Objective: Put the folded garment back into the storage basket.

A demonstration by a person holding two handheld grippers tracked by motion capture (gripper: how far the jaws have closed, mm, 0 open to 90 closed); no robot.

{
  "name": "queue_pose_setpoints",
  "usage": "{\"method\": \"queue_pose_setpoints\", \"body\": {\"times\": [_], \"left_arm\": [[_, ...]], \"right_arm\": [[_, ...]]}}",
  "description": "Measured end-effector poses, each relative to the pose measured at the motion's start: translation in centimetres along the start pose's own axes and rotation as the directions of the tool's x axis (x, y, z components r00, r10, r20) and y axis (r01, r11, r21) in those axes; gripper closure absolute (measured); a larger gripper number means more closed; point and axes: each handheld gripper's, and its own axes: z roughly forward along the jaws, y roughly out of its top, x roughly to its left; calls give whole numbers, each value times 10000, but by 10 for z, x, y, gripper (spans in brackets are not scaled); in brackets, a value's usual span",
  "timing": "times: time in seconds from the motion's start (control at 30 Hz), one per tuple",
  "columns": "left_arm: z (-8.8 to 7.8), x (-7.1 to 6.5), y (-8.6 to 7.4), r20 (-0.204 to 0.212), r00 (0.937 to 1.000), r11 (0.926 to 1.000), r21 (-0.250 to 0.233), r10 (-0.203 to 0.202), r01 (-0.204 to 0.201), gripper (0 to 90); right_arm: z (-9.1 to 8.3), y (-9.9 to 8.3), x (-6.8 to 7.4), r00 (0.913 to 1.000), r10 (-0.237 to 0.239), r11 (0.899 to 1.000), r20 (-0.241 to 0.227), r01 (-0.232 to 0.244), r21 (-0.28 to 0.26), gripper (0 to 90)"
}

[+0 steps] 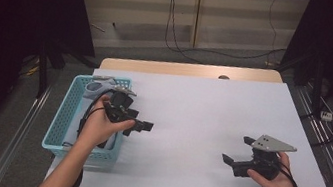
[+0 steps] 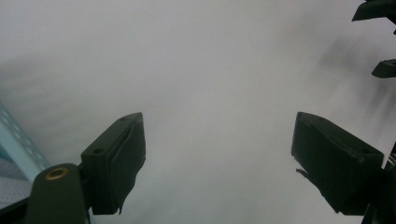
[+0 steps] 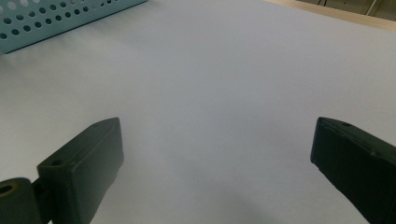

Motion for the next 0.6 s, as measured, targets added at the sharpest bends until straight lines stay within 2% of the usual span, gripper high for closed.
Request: {"method": "queue_pose_setpoints", "body": {"times": [0.23, 0.47, 0.6], "left_arm": [[5, -6, -4, 121, 9998, 9999, -28, 164, -164, 170], [7, -11, -8, 229, 9992, 9995, -19, 318, -318, 168], [7, -14, -10, 244, 9990, 9993, 21, 379, -380, 165]], "right_arm": [[-6, -5, -2, 10000, 40, 10000, 88, -40, 70, 22], [-12, -6, 1, 9998, -175, 9997, 51, 174, 173, 22], [-17, -8, 0, 10000, 15, 9999, -19, -14, 109, 22]]}}
